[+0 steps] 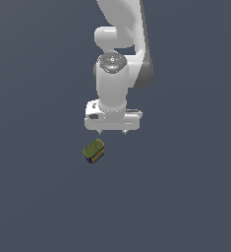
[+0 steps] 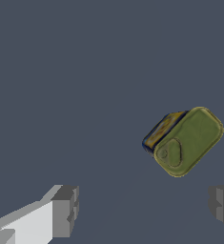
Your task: Pick up the object and move it to a goal position.
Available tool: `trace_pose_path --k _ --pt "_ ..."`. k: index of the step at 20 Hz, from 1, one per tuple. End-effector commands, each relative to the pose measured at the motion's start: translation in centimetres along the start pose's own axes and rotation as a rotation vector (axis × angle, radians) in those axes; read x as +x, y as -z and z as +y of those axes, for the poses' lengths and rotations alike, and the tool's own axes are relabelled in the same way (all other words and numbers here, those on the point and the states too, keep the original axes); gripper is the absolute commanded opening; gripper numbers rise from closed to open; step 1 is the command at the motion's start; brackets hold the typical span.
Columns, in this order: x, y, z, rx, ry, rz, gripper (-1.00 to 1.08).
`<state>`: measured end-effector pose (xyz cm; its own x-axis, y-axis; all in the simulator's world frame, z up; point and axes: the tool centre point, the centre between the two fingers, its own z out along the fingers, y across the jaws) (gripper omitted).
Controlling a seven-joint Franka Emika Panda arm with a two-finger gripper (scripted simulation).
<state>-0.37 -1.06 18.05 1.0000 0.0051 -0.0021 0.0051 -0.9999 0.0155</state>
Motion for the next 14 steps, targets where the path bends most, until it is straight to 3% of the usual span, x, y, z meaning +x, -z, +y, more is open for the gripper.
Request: trace_pose_path --k 1,14 --pt "0.1 -0.3 0.3 0.002 -0.03 -0.001 1.0" --pt "1.2 -3.7 4.2 0.016 -0.384 -0.005 1.0"
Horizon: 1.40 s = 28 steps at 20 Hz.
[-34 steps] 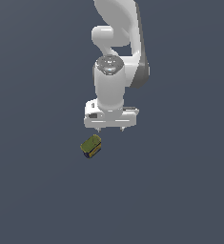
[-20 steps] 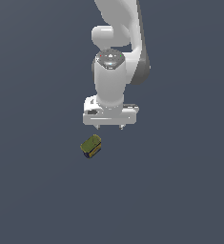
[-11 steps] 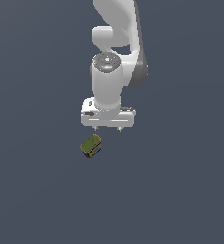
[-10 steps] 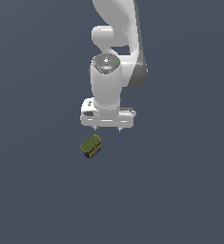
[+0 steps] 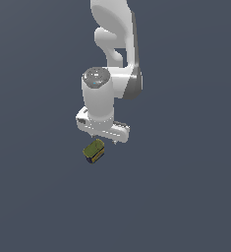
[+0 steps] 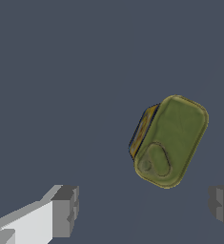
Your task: Pick up the object and move it to a goal position.
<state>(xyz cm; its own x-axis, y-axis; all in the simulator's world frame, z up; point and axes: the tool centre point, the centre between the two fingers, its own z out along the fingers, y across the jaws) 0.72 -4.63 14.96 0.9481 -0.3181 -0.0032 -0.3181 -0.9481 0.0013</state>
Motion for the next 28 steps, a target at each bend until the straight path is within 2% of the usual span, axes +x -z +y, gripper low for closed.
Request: trace_pose_path --k 1,7,13,23,28 --pt "0.6 -0.9 0.9 0.002 -0.092 -0.001 1.0" --pt "1.6 -2.6 2.8 0.003 -0.274 0.0 1.0" --pt "2.2 -3.7 4.1 0.003 -0.387 0.002 1.0" --pt "2.4 -4.2 4.5 0.002 -0.428 0.002 1.0" --pt "2.4 -6.0 4.6 0.002 -0.43 0.003 1.0"
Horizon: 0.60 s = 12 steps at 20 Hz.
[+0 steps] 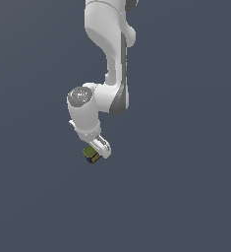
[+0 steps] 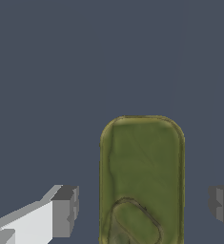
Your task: Pick up the object and move it to a goal position.
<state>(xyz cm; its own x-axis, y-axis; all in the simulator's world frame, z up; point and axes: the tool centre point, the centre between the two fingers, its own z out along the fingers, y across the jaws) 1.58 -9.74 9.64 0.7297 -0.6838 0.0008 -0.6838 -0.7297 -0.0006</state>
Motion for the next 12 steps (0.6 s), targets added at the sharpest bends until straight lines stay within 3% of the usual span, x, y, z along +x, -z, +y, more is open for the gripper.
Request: trace_pose_path --k 1,10,11,12 --pt "-0.1 -1.3 0.1 -0.001 -0.002 -0.001 1.0" --pt "0.0 -3.8 0.0 -0.001 -0.004 -0.001 1.0" --pt "0.0 -3.8 0.0 -0.001 -0.004 -0.001 -1.0" --pt "0.0 -3.8 0.0 -0.001 -0.004 -0.001 -1.0"
